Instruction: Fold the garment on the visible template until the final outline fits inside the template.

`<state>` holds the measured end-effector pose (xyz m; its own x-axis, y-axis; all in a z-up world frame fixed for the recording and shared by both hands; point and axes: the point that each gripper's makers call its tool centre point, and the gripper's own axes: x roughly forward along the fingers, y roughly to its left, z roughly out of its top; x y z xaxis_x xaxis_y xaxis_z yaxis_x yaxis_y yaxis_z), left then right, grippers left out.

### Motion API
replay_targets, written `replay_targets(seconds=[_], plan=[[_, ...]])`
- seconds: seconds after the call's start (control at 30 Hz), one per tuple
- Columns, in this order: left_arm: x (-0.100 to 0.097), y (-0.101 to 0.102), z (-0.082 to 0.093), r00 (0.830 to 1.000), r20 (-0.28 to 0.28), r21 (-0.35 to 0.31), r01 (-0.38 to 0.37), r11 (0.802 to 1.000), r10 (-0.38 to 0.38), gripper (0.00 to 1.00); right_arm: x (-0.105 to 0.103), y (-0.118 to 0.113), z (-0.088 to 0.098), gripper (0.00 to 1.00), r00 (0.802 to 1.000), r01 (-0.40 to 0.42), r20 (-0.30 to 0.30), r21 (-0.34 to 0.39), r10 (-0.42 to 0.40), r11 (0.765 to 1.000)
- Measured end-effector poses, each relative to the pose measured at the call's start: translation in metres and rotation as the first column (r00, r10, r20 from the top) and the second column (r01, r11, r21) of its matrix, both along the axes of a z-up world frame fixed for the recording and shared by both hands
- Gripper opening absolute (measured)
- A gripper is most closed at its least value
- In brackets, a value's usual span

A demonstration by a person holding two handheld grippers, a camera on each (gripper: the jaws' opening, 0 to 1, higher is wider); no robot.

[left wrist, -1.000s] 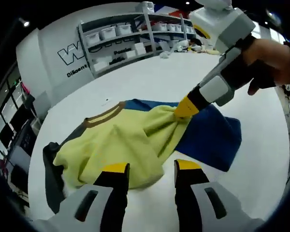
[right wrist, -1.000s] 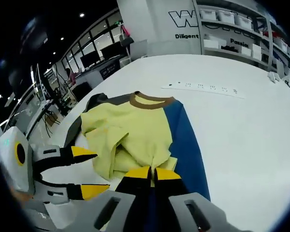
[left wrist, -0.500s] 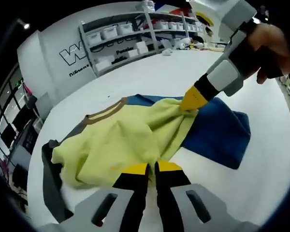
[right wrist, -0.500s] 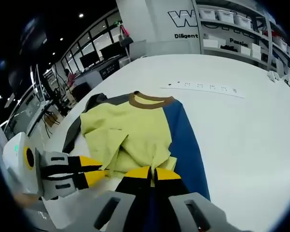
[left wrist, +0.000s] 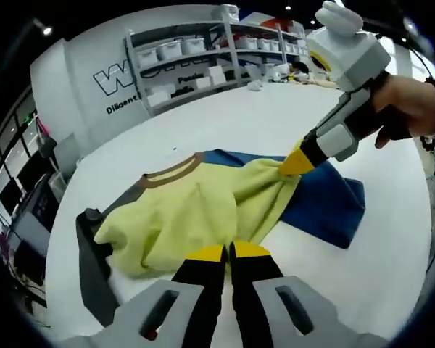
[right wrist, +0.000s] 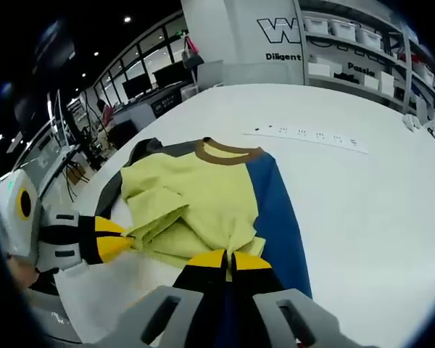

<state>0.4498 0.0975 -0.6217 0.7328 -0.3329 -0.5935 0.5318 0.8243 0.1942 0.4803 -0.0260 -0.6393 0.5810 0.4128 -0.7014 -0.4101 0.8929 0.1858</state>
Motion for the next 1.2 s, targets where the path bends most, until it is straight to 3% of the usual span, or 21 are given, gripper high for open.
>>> replay_targets(seconds=[0.13, 0.33, 0.43, 0.63, 0.73, 0.93, 1.07, 1.1, 1.2], plan=[[0.001, 0.019, 0.014, 0.999, 0.040, 0.017, -0.032, 0.999, 0.032, 0.04, 0.000, 0.001, 0.006, 0.00, 1.000, 0.002, 0.012, 0.009, -0.002, 1.000], [-0.001, 0.037, 0.030, 0.998, 0.060, 0.021, -0.022, 1.000, 0.021, 0.04, -0.004, 0.005, 0.018, 0.00, 1.000, 0.001, 0.010, 0.043, -0.001, 0.999], [-0.004, 0.051, 0.040, 0.997, 0.081, 0.046, -0.018, 0.999, 0.014, 0.04, -0.010, 0.008, 0.025, 0.00, 1.000, -0.029, 0.006, 0.027, 0.029, 0.999], [-0.015, 0.071, 0.048, 0.996, 0.077, 0.063, -0.042, 0.997, 0.038, 0.04, -0.021, 0.015, 0.042, 0.00, 0.999, -0.043, 0.009, 0.066, 0.043, 0.997], [-0.025, 0.076, 0.051, 0.997, 0.074, 0.067, -0.019, 0.998, 0.014, 0.04, -0.028, 0.019, 0.049, 0.00, 0.999, -0.054, 0.010, 0.084, 0.054, 0.995], [-0.041, 0.093, 0.050, 0.996, 0.075, 0.135, 0.041, 0.990, -0.051, 0.04, -0.046, 0.027, 0.069, 0.00, 0.997, -0.076, 0.008, 0.141, 0.076, 0.987], [-0.052, 0.102, 0.053, 0.994, 0.073, 0.150, 0.073, 0.986, -0.085, 0.04, -0.056, 0.026, 0.077, 0.00, 0.996, -0.089, 0.008, 0.141, 0.089, 0.986], [-0.058, 0.107, 0.053, 0.992, 0.071, 0.164, 0.092, 0.982, -0.105, 0.04, -0.061, 0.018, 0.077, 0.00, 0.995, -0.098, 0.015, 0.073, 0.097, 0.993], [-0.069, 0.114, 0.053, 0.990, 0.052, 0.183, 0.117, 0.976, -0.129, 0.04, -0.071, 0.015, 0.083, 0.00, 0.994, -0.104, 0.022, 0.066, 0.103, 0.992]])
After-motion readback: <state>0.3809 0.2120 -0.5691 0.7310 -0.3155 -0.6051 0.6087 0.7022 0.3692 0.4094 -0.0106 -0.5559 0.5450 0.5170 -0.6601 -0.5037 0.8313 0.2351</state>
